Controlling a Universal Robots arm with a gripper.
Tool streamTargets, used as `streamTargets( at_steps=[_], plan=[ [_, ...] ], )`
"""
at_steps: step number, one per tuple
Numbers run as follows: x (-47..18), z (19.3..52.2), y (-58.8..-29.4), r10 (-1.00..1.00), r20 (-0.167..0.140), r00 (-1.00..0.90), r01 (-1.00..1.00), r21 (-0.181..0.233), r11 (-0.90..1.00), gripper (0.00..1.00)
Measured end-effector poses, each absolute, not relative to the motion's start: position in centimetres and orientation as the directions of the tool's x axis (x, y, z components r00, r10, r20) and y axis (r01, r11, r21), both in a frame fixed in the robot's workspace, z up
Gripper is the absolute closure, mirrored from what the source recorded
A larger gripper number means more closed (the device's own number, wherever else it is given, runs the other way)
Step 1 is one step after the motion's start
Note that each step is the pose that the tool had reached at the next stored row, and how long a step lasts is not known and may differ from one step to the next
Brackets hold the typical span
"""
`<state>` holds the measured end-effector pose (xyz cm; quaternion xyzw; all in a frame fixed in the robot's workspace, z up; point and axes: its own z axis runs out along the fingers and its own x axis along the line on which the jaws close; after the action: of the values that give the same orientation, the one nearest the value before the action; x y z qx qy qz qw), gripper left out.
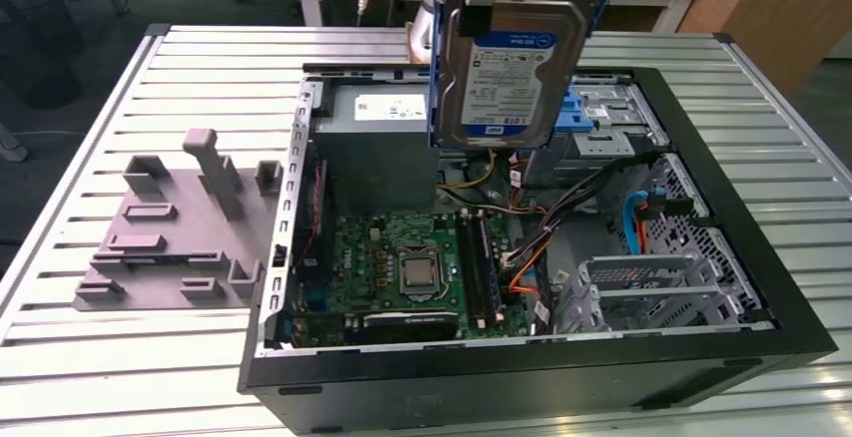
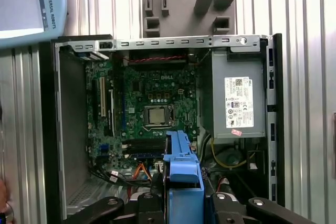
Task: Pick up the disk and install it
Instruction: 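Insert the disk into the insertion slot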
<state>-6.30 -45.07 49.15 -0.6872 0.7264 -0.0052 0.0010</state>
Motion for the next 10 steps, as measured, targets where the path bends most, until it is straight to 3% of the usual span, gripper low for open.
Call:
streamTargets(
  at_steps=[10],
  plan=[
    [-4.3,49.1,-45.4,-0.998,0.006,-0.055,-0.998,-0.009,0.055,0.64]
  ],
)
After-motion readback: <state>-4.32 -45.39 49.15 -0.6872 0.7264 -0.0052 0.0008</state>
